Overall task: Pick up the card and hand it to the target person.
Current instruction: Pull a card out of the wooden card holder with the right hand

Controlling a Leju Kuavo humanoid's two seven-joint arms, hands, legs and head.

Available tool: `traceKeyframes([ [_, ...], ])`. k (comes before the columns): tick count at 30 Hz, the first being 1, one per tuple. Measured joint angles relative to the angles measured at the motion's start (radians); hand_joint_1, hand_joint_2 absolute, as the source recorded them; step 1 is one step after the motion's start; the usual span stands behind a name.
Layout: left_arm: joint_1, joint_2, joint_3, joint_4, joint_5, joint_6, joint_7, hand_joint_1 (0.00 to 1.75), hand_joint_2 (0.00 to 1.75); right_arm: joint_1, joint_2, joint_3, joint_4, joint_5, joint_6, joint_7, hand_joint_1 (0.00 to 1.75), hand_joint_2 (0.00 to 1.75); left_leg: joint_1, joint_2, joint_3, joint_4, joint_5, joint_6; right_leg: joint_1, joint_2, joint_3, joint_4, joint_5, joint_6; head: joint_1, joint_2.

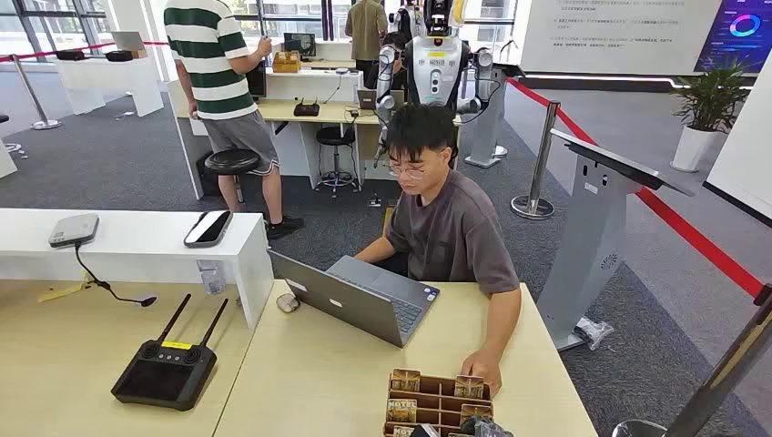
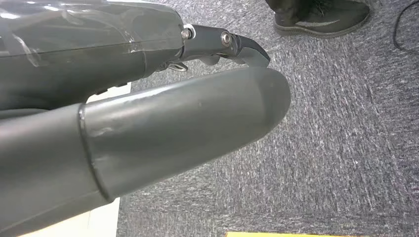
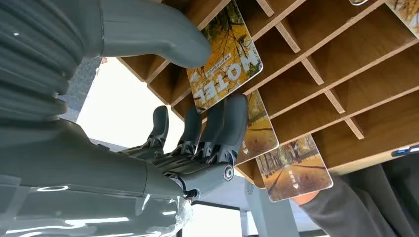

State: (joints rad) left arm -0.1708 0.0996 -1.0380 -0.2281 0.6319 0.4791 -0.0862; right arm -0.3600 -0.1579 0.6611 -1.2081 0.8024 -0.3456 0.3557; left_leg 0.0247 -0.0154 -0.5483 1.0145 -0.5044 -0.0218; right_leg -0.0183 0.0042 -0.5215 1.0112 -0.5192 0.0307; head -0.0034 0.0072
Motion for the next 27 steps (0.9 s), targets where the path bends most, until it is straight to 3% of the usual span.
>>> traceKeyframes([
  [8,0.000,0.000,0.000,0.000,0.002,0.000,0.000,0.00,0.00,-0.004,0.000,0.008,0.005,-0.001,0.000,0.001,1.04,1.75,0.000,0.000,0.000,0.000,0.000,0.000,0.000,0.000,0.000,0.000,0.000,0.000,0.000,0.000],
  [16,0.001,0.000,0.000,0.000,0.004,0.000,0.000,0.00,0.00,-0.006,0.000,0.009,0.010,-0.001,0.000,0.001,1.31,1.75,0.000,0.000,0.000,0.000,0.000,0.000,0.000,0.000,0.000,0.000,0.000,0.000,0.000,0.000],
  [27,0.001,0.000,0.000,0.000,0.004,0.000,0.000,0.00,0.00,-0.010,0.000,0.009,0.010,-0.001,-0.005,-0.006,1.39,1.75,0.000,0.000,0.000,0.000,0.000,0.000,0.000,0.000,0.000,0.000,0.000,0.000,0.000,0.000],
])
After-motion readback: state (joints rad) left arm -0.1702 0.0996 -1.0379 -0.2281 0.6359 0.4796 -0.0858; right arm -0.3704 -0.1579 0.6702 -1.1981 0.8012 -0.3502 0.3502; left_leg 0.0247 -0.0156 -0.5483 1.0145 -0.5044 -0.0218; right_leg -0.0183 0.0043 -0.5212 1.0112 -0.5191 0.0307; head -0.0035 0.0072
